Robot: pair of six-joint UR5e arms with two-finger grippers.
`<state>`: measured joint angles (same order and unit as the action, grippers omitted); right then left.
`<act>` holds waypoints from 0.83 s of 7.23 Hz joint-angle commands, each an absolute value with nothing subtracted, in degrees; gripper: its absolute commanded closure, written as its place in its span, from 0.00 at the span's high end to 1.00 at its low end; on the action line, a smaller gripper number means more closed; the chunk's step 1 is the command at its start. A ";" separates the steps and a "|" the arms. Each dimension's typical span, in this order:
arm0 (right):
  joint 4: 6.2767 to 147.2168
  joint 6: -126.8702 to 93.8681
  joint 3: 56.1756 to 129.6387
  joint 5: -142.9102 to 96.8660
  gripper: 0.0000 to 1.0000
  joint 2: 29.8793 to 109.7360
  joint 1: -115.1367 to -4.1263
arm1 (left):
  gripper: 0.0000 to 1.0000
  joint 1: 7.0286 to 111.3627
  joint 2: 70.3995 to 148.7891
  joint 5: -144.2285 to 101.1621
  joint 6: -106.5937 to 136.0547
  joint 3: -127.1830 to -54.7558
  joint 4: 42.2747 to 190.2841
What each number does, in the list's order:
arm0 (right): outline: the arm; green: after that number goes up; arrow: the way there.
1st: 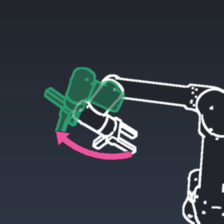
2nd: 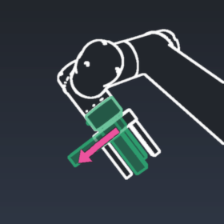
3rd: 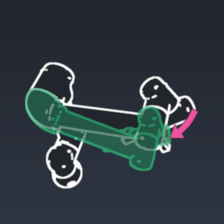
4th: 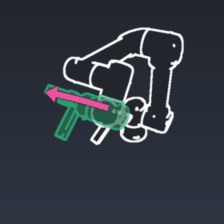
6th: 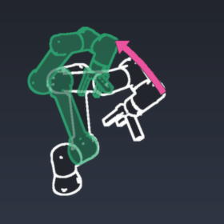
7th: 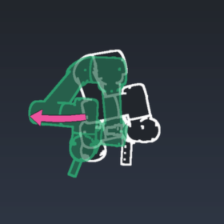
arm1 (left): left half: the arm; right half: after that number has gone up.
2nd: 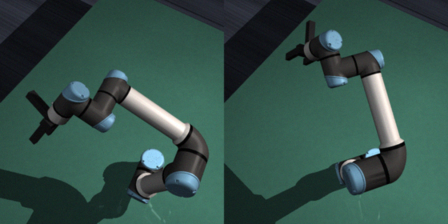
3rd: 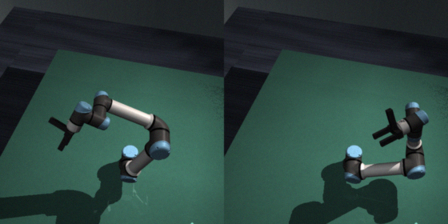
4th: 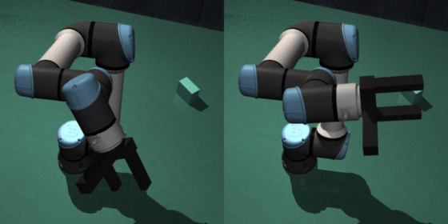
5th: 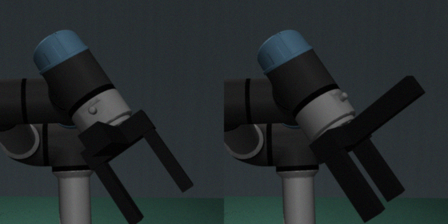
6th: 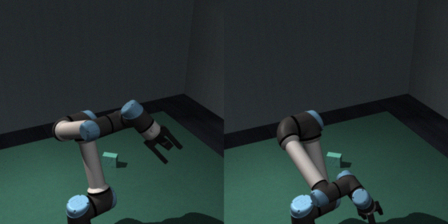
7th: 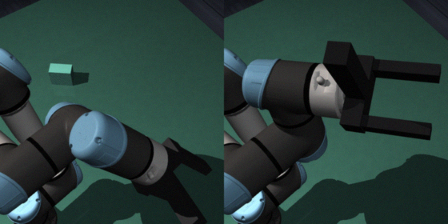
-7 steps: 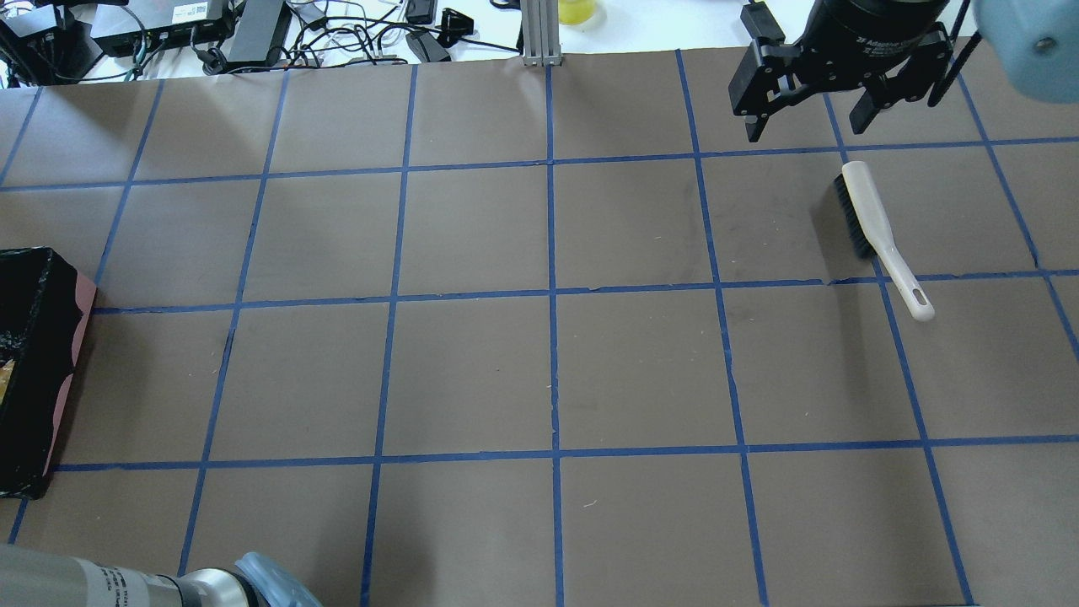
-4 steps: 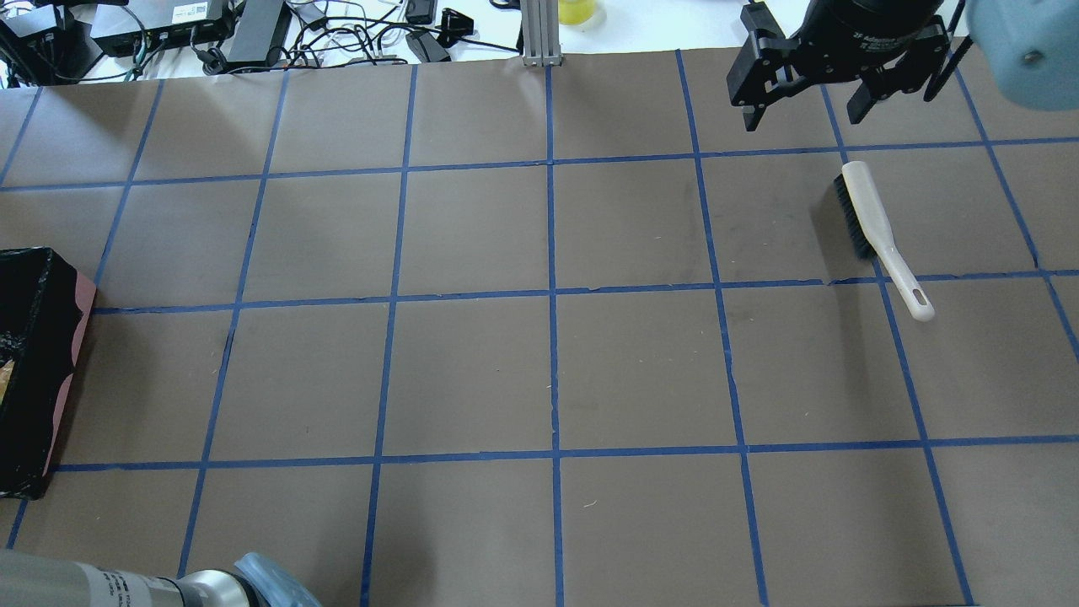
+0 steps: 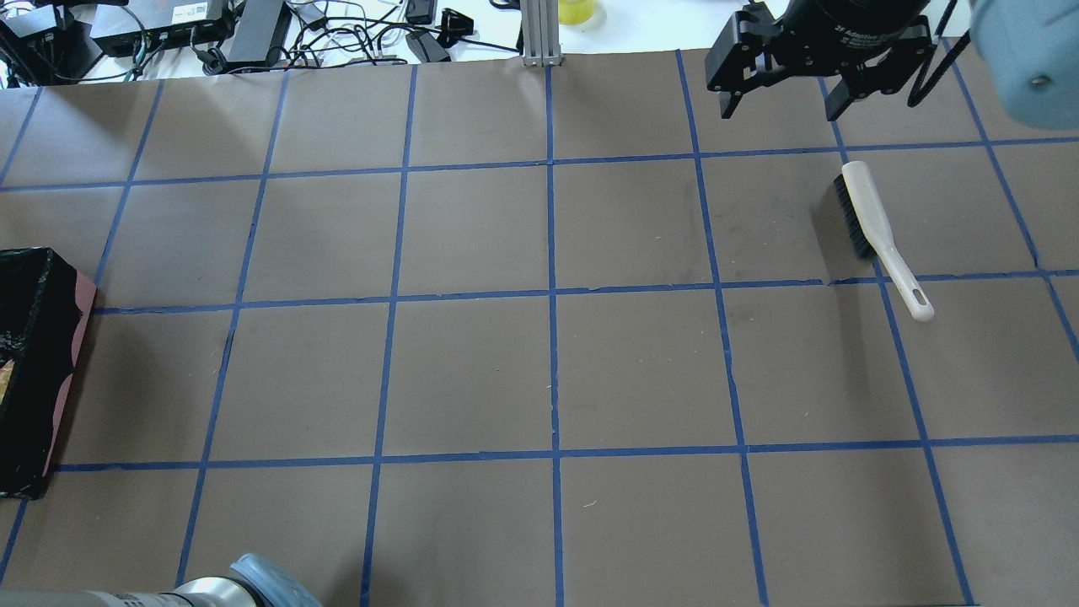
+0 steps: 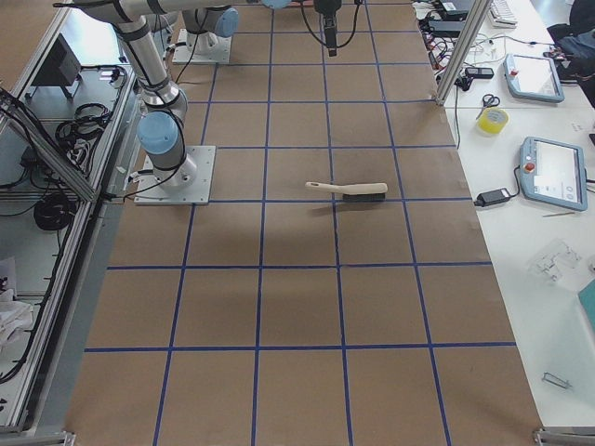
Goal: Sweep and dump trash into bin
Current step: 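Hold the emptied dustpan inverted above the bin with the left gripper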
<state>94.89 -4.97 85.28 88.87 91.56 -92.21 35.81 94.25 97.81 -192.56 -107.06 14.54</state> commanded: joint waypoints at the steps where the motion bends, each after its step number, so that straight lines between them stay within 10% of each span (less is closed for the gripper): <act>1: 91.67 -5.10 85.34 90.26 1.00 92.46 -92.29 | 0.00 35.51 92.11 97.91 -192.39 -110.03 9.09; 6: 91.84 -5.63 86.48 90.09 1.00 92.99 -92.37 | 0.00 35.51 91.05 101.68 -189.23 -116.80 -6.83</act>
<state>91.71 -5.62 86.09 90.14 92.89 -92.31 35.50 91.19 100.66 -189.92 -115.79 -3.86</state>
